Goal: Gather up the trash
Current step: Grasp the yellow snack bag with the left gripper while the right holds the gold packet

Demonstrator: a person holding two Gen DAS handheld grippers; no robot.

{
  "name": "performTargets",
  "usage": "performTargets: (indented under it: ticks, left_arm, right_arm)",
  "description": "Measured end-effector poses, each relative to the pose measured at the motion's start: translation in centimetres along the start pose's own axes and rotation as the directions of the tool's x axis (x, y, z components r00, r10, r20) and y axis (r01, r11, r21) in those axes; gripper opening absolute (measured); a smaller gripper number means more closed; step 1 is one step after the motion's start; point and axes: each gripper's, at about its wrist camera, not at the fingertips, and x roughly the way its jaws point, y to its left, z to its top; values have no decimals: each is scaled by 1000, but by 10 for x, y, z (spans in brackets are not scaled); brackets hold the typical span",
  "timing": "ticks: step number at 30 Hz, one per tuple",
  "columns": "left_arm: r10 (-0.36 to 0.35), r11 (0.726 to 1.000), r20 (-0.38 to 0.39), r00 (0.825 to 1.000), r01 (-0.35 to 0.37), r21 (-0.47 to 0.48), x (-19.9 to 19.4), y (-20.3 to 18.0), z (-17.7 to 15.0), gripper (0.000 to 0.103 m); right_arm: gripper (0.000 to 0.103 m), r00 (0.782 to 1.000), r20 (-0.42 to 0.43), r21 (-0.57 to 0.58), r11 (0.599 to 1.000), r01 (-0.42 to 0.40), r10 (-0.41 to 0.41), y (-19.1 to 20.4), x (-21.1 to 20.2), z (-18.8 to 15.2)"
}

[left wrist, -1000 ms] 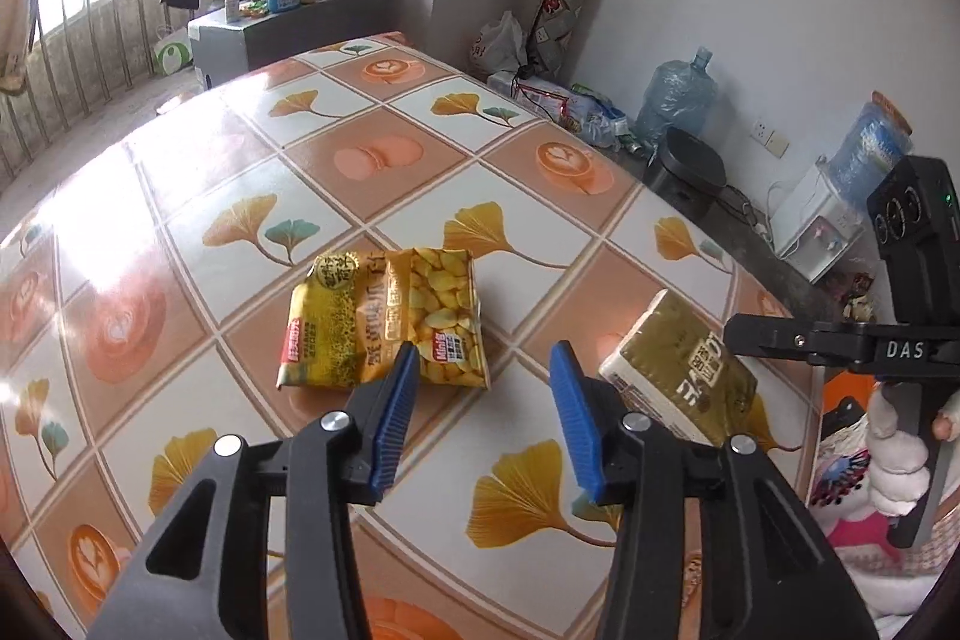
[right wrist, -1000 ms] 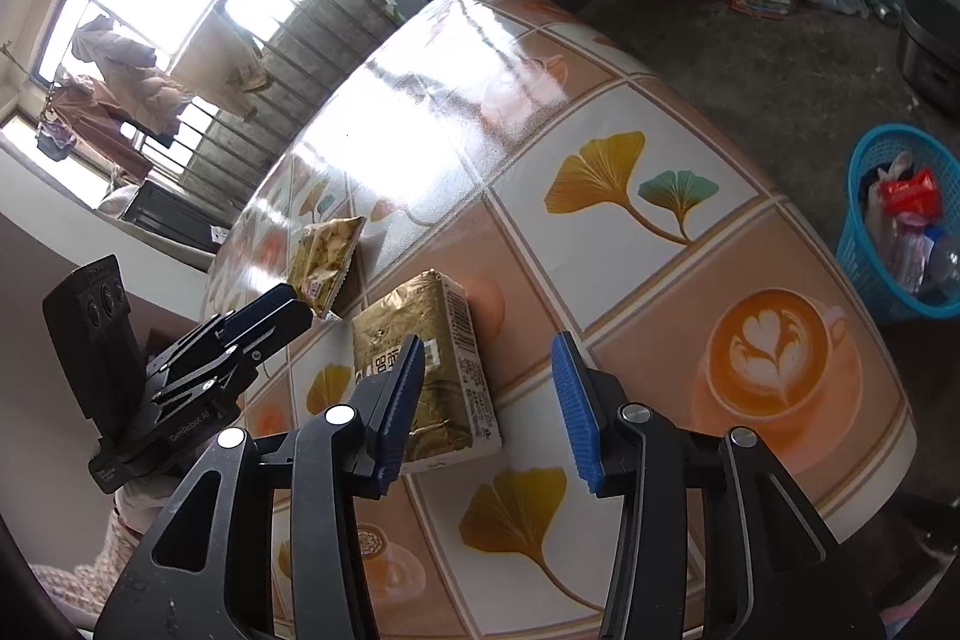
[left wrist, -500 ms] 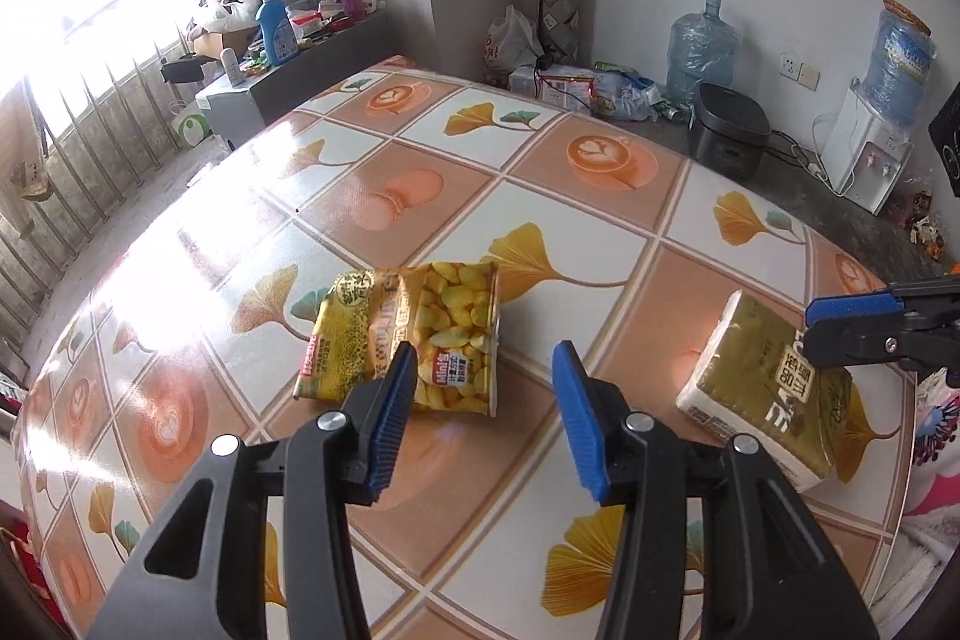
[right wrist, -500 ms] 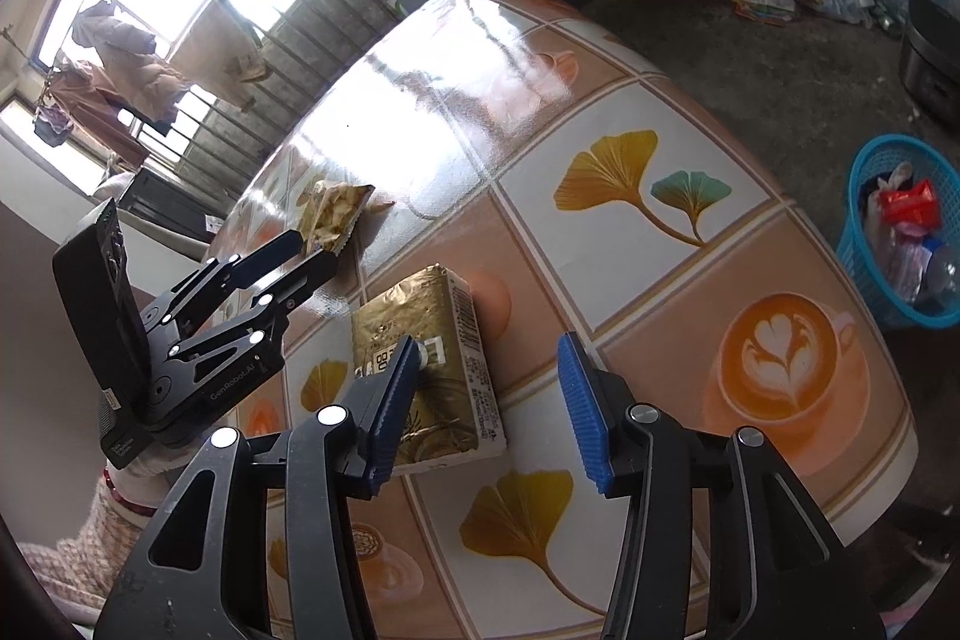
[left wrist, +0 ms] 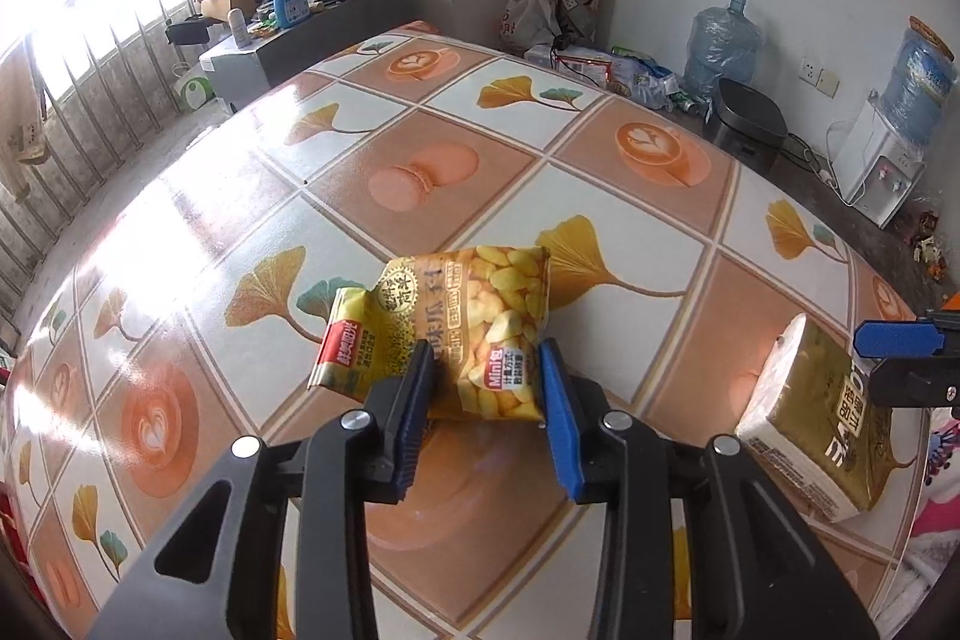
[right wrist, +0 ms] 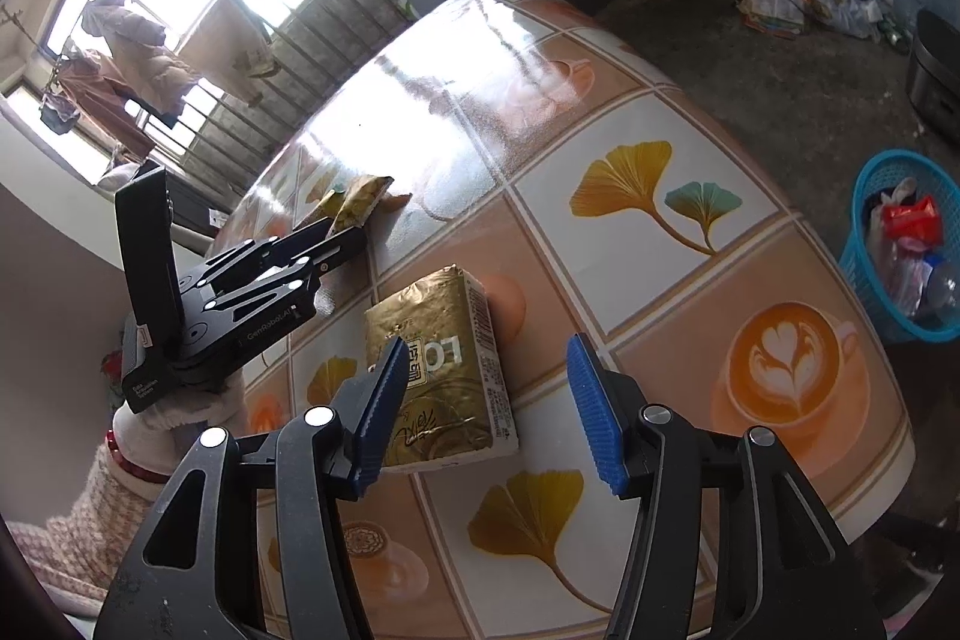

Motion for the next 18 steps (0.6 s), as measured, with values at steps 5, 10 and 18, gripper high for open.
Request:
performTargets:
  ticks: [5, 10, 18]
  left_arm:
    - [-9, 1000, 9, 1000, 9, -28, -4, 3, 0, 24]
    - [-29, 996, 17, 999, 30, -84, -8, 10, 0, 18]
    - [-21, 992, 33, 999, 25, -128, -18, 19, 0, 12]
  right_arm:
    - [62, 1000, -9, -64, 998, 29, -29, 15, 7, -3]
    - [65, 996, -19, -159, 984, 84, -88, 36, 19, -6]
    - [55, 976, 18, -293, 932, 214, -218, 51, 28, -16]
